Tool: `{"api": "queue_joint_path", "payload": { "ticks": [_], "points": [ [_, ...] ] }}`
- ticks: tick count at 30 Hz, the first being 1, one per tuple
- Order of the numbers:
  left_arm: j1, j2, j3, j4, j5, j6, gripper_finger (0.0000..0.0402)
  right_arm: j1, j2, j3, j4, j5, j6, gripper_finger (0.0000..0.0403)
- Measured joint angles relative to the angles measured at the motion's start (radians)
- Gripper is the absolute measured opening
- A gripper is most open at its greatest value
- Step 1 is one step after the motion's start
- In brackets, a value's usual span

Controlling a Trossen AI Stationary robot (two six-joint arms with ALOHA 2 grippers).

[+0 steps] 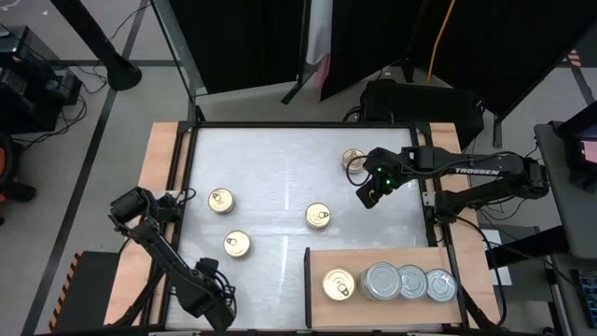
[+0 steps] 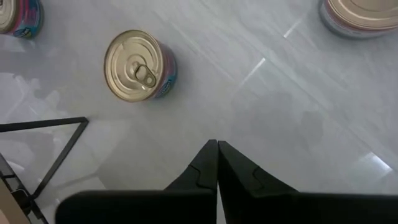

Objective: Stack canned seafood by type on shelf
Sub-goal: Stack the green tuna can on top of the other green tuna can on the shelf

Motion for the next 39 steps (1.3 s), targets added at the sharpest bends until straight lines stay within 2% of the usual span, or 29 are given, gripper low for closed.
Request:
{"api": "queue_joint_path", "payload": {
  "ticks": [12, 22, 27, 39],
  "points": [
    [0.000, -0.003, -0.051, 0.086, -0.030, 0.028, 0.0008, 0.000, 0.000, 0.000, -0.001, 0.000, -0.015, 0.0000],
    [0.001, -0.013, 0.021, -0.051, -0.079, 0.045, 0.0003, 0.000, 0.000, 0.000, 0.000, 0.000, -0.021, 0.0000],
    [-0.002, -0.012, 0.024, -0.036, -0.119, 0.061, 0.0002, 0.000, 0.000, 0.000, 0.001, 0.001, -0.032, 0.0000],
    [-0.002, -0.010, -0.034, -0.016, -0.115, 0.138, 0.0001, 0.000, 0.000, 0.000, 0.002, 0.001, -0.036, 0.0000]
  ]
}}
